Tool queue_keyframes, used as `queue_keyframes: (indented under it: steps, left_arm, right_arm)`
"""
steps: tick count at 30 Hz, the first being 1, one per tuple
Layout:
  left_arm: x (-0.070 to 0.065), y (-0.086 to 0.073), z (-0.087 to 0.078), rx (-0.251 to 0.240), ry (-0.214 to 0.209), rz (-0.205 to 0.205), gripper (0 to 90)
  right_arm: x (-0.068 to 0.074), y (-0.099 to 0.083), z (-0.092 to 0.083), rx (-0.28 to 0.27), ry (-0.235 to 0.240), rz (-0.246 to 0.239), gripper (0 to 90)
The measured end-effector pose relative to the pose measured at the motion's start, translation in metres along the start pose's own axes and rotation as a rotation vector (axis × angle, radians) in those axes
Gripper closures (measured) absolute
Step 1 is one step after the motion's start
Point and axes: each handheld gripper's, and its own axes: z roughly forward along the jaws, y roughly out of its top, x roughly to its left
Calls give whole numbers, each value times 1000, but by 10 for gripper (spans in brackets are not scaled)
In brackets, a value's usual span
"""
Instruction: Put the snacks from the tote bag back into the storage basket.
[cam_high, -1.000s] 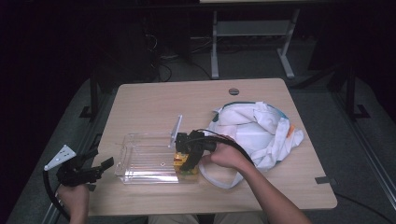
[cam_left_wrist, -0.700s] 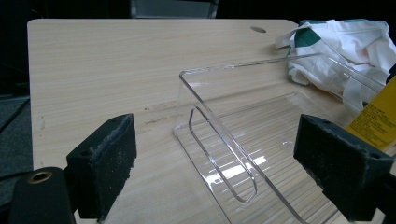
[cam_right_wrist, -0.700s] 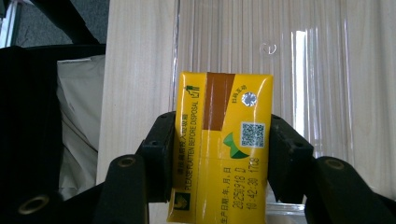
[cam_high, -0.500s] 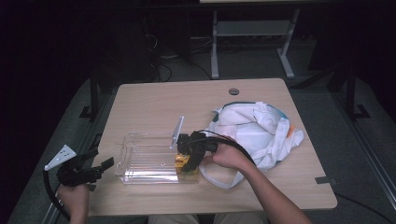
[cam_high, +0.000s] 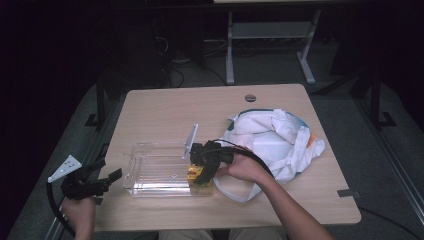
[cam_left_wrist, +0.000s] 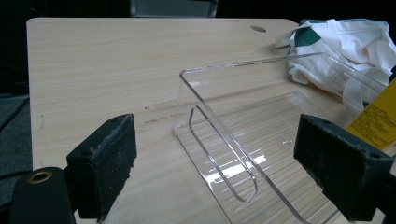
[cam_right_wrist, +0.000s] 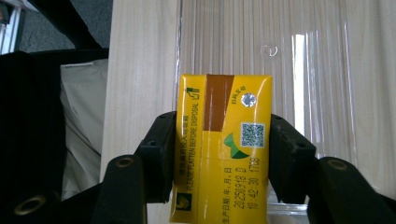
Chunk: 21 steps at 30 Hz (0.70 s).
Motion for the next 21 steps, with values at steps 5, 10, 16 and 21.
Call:
queue_keyframes:
  steps: [5,10,16,21]
  left_arm:
    - [-1,0,0,0,-1,-2,127]
    - [0,0,0,1,-1,-1,127]
    - [0,0,0,2,-1,5,127]
    - [0,0,0,2,-1,6,127]
  right_arm:
    - [0,0,-2,-10,11,17,439]
    - [1,1,-4,-23,22,33,411]
    - [2,2,-10,-43,25,38,383]
    - [3,3,-16,-43,16,42,378]
